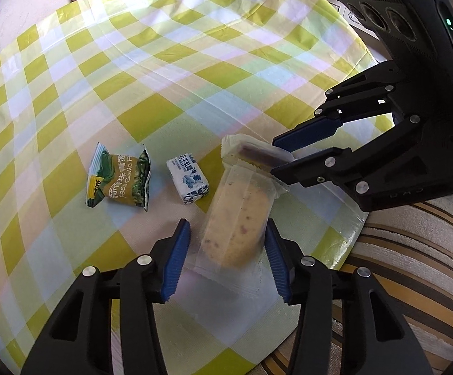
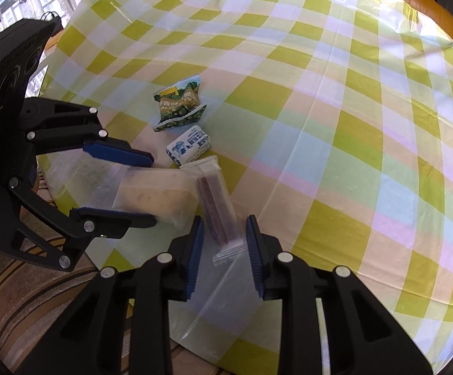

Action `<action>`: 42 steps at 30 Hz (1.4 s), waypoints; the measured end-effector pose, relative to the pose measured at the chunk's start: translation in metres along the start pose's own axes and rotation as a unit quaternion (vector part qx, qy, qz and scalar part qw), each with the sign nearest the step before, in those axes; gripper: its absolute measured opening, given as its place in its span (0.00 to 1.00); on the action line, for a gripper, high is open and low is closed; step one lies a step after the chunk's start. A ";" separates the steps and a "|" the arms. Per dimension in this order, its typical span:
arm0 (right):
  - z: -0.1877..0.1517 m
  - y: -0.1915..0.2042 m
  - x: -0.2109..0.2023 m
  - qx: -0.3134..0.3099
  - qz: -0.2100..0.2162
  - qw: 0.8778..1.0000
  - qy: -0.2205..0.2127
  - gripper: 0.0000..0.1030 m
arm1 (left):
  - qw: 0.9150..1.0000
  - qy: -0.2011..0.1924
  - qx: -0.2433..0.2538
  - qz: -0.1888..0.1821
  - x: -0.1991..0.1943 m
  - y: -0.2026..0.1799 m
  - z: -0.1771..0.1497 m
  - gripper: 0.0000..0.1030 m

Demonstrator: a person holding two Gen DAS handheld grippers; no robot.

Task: Organize snacks
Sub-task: 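Grasp the clear bread packet with the left gripper while the right grasps the sausage stick packet, then lift both packets and carry them over the purple-rimmed box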

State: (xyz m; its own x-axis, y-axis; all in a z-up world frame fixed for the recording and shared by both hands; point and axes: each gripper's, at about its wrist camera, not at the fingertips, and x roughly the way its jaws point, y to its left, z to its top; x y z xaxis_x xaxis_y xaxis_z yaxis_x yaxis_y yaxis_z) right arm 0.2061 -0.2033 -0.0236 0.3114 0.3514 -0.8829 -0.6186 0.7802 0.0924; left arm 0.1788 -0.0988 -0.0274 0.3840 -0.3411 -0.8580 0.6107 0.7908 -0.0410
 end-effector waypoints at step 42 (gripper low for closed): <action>-0.048 -0.018 -0.051 0.165 -0.117 0.979 -0.033 0.14 | 0.996 -0.012 -0.060 0.063 -0.024 -0.068 0.027 0.33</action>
State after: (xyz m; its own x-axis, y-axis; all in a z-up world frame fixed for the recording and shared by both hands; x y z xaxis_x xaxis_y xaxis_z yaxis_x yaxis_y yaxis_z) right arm 0.1672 -0.2602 -0.0019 0.4693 0.1668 -0.8672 -0.2613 0.9643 0.0441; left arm 0.1467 -0.1586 0.0095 0.4697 -0.2455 -0.8480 0.4704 0.8824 0.0050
